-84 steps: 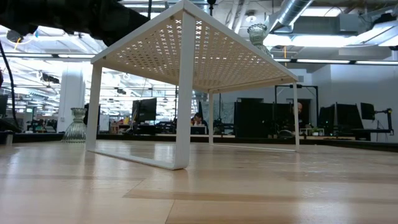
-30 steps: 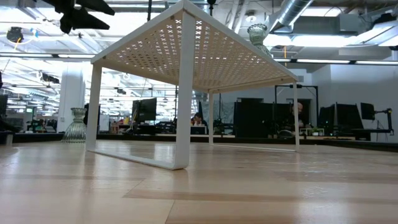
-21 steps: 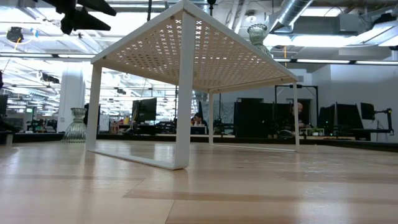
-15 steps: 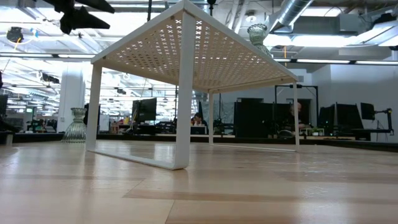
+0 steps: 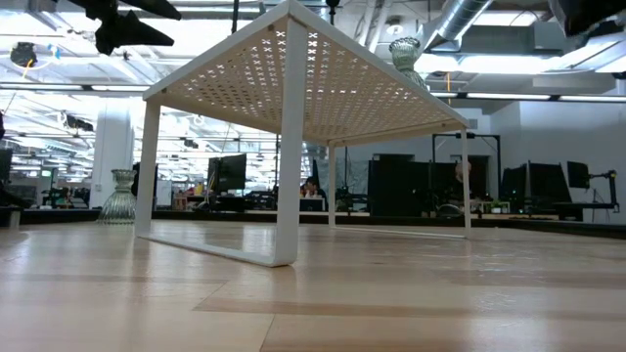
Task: Pick & Place candle stick holders
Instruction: Put the pink glass candle holder on the shelf
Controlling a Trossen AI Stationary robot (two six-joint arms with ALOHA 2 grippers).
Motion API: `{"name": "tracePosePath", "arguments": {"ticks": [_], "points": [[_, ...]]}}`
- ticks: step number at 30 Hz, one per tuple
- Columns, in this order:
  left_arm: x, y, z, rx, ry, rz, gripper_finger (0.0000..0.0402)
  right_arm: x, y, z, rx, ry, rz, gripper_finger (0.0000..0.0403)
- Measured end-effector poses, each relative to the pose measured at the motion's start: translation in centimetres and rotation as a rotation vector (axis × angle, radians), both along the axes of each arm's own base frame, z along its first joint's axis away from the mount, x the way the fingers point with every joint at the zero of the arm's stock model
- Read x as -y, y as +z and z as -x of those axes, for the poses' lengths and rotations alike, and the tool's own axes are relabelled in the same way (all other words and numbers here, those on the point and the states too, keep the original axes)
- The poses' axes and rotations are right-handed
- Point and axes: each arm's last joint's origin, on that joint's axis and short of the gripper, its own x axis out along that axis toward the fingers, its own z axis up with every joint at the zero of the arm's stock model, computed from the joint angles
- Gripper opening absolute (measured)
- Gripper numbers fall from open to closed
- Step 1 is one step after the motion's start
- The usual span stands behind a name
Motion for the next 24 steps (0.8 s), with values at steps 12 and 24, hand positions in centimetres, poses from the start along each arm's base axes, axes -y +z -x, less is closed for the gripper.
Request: {"name": "tracePosePath", "arguments": {"ticks": [12, 24], "points": [[0.0, 0.0, 0.0, 0.013, 0.006, 0.016, 0.0257, -0.2, -1.8, -0.2, 0.064, 0.02, -0.05, 0.0163], [0.0, 0.1, 0.0, 0.017, 0.007, 0.019, 0.0257, 0.1, -1.8, -0.3, 0.051, 0.021, -0.053, 0.0164]]}}
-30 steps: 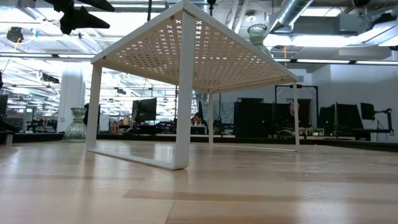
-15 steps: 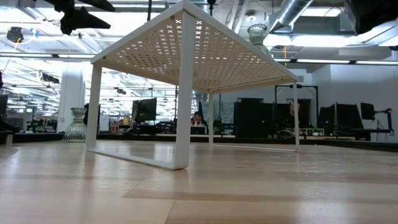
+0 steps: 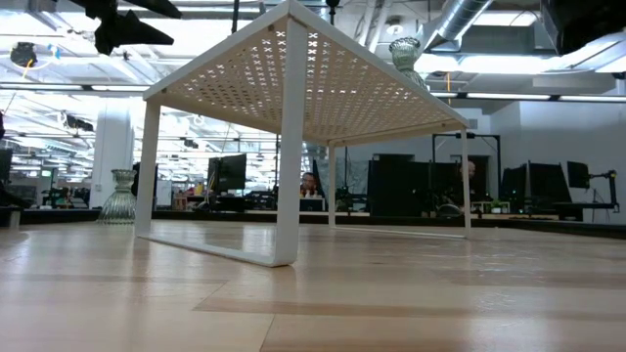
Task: Pick & Place candle stick holders
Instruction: Put the pink glass candle holder on the shelf
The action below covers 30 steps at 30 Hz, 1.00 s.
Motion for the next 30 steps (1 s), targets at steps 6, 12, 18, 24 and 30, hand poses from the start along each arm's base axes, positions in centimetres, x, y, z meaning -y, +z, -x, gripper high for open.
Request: {"name": "tracePosePath", "arguments": {"ticks": [6, 12, 18, 24, 30], "points": [[0.0, 0.0, 0.0, 0.001, 0.0, 0.001, 0.0257, 0.4, 1.0, -1.1, 0.021, 0.032, -0.03, 0.0164], [0.0, 0.0, 0.0, 0.001, 0.0, 0.001, 0.0257, 1.5, 2.5, -2.6, 0.044, 0.07, -0.031, 0.0164], [0.0, 0.0, 0.0, 0.001, 0.0, 0.001, 0.0257, 2.5, 6.2, -4.3, 0.082, 0.154, -0.061, 0.0165], [0.0, 0.0, 0.0, 0.001, 0.0, 0.001, 0.0257, 3.7, 11.0, -5.2, 0.124, 0.207, -0.061, 0.0164], [0.0, 0.0, 0.0, 0.001, 0.0, 0.001, 0.0257, 5.4, 15.0, -5.9, 0.203, 0.212, -0.075, 0.0166]]}}
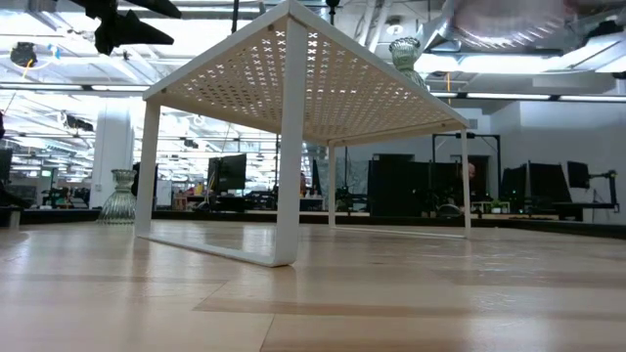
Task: Pick & Place candle stick holders
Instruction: Put the pink glass candle holder on the shelf
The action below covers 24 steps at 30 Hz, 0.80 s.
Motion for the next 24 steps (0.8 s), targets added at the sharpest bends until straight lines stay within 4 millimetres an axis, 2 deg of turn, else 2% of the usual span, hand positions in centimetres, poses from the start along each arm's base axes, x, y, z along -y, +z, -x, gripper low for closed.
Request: {"name": "tracePosePath", "arguments": {"ticks": [5, 11, 16, 24], "points": [[0.0, 0.0, 0.0, 0.0, 0.0, 0.0, 0.0257, 1.9, 2.3, -0.9, 0.085, -0.003, -0.013, 0.0164], [0.0, 0.0, 0.0, 0.001, 0.0, 0.0, 0.0257, 4.6, 4.0, -2.1, 0.18, -0.025, -0.014, 0.0167], [0.0, 0.0, 0.0, 0.003, 0.0, 0.0, 0.0257, 6.6, 4.1, -3.1, 0.212, -0.041, 0.004, 0.0164], [0.0, 0.0, 0.0, 0.004, 0.0, 0.001, 0.0257, 8.4, 3.9, -3.6, 0.207, -0.068, 0.025, 0.0167]]}}
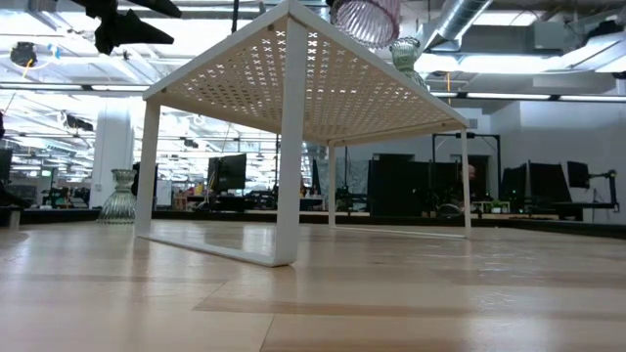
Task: Pick & Place candle stick holders
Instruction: Put the pink glass candle holder on the shelf
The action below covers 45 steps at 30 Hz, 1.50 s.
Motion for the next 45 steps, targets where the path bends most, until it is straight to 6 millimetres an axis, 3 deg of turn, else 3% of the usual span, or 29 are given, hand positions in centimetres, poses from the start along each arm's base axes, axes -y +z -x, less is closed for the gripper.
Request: {"name": "tracePosePath", "arguments": {"ticks": [6, 17, 29, 35, 45], "points": [[0.0, 0.0, 0.0, 0.005, 0.0, 0.001, 0.0257, 0.4, -0.2, -0.3, -0.004, -0.007, 0.009, 0.0165], [0.0, 0.1, 0.0, 0.008, -0.004, 0.002, 0.0257, 0.1, -3.6, -3.1, -0.094, 0.044, 0.05, 0.0165], [0.0, 0.1, -0.1, 0.013, -0.007, 0.004, 0.0257, 0.7, -3.7, -3.2, -0.095, 0.016, 0.08, 0.0163], [0.0, 0.1, -0.1, 0.013, -0.007, 0.004, 0.0257, 0.7, -3.6, -3.5, -0.062, 0.002, 0.096, 0.019], [0.0, 0.1, -0.1, 0.013, -0.007, 0.004, 0.0257, 0.7, -3.6, -3.5, -0.059, 0.006, 0.111, 0.0192]]}}
